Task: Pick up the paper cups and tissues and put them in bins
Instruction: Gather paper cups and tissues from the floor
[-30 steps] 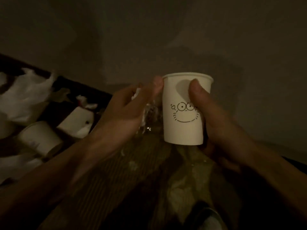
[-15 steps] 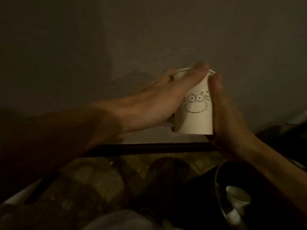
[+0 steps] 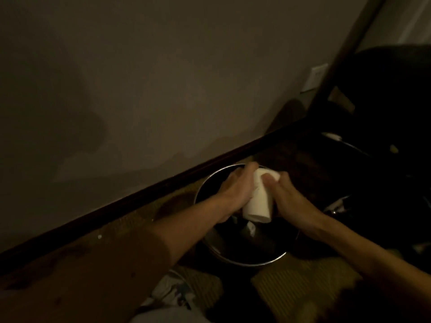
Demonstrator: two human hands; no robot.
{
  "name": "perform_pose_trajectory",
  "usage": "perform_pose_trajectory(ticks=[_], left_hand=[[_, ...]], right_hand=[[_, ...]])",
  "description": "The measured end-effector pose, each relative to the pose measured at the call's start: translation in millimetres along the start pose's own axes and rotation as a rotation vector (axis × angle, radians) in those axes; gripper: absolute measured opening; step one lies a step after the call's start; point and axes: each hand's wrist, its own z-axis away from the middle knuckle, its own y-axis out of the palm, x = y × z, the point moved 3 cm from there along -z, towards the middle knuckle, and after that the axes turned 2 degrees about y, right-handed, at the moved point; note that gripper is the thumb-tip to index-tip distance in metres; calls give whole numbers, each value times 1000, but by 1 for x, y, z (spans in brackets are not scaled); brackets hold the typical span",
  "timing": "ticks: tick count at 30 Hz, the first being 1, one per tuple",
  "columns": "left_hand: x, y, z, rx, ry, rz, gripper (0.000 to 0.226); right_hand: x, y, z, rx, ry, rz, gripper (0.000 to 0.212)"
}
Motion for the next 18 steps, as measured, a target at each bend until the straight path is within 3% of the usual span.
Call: perform_pose_trajectory(ticks=[6, 8, 11, 14, 18], left_hand=[[84, 5, -13, 20, -323, -29, 53], [82, -1, -13, 32, -281, -119, 50], [76, -10, -11, 94, -229, -322, 49], [55, -29, -7, 48, -136, -450, 37], [-2, -62, 9, -16, 122, -694, 20]], right_hand=[[-31, 22, -17, 289, 104, 397, 53], [-26, 26, -22, 324, 74, 498, 50], [-20, 27, -25, 384, 80, 611, 65], [-10, 19, -24, 369, 101, 684, 71], [23, 17, -8, 171, -175, 719, 37]])
